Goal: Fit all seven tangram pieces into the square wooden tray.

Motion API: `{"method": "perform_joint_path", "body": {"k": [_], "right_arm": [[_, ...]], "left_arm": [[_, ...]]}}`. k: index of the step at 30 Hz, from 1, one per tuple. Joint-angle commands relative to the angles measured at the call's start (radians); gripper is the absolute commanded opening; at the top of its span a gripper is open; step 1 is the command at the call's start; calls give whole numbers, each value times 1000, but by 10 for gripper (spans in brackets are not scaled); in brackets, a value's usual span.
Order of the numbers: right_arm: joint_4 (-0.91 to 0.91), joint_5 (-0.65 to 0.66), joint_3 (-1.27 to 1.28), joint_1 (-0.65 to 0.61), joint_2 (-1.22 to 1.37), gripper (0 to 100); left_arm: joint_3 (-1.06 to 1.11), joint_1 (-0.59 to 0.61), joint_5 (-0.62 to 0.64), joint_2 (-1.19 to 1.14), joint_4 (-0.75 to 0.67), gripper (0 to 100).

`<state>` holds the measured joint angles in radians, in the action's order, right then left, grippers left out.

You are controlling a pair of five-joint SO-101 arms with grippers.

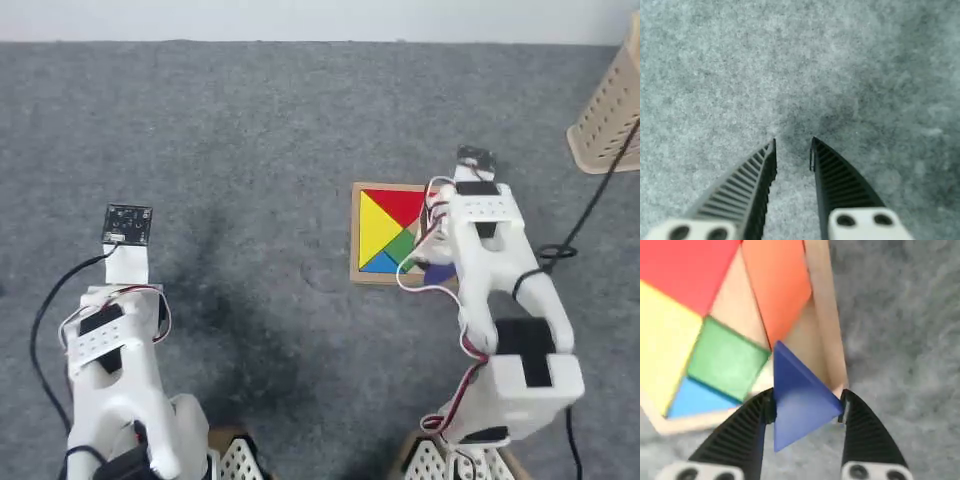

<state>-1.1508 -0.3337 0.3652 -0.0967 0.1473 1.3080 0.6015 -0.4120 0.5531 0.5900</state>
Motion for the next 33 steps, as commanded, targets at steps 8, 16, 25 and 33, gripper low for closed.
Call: {"method": "perform_joint_path", "body": {"k": [8,16,25,33], "right_arm": [[-45,-293,-265,13,139,137],[-96,-307,-287,-22,166,162],[-188,-304,-348,-68,176,284],[-196,-241,-353,-47,162,162]], "left_arm": [[-41,0,-3,0,-11,105],[-41,0,-3,0,-11,105],[-41,0,-3,0,-11,105],[-41,0,-3,0,-11,105]]}}
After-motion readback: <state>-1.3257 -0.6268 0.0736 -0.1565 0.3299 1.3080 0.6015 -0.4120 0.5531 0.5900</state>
